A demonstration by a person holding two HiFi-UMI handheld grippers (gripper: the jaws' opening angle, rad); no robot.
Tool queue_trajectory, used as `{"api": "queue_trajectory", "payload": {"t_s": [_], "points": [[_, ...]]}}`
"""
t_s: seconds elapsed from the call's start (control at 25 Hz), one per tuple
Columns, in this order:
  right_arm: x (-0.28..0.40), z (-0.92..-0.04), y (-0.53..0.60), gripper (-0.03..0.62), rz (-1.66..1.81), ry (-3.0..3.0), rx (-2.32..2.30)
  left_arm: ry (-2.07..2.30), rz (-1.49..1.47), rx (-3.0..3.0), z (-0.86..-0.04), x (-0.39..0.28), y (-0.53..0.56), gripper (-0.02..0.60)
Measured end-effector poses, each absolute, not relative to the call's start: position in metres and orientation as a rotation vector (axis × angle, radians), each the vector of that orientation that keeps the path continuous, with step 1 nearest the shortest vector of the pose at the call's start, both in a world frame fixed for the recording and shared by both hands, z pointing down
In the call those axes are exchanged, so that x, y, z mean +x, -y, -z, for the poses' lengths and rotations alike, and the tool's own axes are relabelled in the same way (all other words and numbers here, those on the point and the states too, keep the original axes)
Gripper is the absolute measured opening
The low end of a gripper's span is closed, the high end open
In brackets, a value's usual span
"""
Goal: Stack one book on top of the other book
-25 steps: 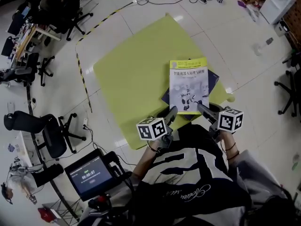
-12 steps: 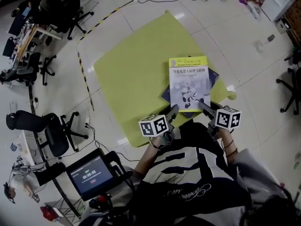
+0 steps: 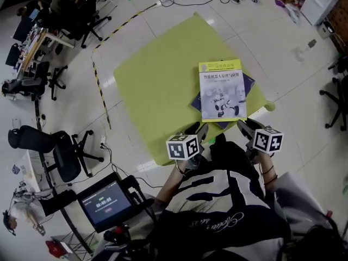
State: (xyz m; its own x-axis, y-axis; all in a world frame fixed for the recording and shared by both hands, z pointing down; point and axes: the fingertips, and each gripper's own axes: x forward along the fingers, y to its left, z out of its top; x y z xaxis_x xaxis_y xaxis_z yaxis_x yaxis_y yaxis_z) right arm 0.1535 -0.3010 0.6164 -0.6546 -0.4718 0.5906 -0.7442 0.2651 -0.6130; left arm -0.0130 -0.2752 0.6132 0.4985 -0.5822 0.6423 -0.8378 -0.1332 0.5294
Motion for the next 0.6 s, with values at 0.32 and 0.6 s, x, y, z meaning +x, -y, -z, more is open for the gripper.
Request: {"api": "queue_trajectory", "payload": {"t_s": [0.32, 0.6], "points": [[0.132, -0.581, 0.243, 0.167, -1.329, 2.329, 1.262, 1.247, -0.327, 2.005, -0.571, -0.038, 0.234, 0.137], [0.084, -0.516, 0.192, -0.003, -1.248, 2.501, 1.369, 1.223, -0.169, 2.109, -0.516, -0.063, 0.186, 0.133]]}}
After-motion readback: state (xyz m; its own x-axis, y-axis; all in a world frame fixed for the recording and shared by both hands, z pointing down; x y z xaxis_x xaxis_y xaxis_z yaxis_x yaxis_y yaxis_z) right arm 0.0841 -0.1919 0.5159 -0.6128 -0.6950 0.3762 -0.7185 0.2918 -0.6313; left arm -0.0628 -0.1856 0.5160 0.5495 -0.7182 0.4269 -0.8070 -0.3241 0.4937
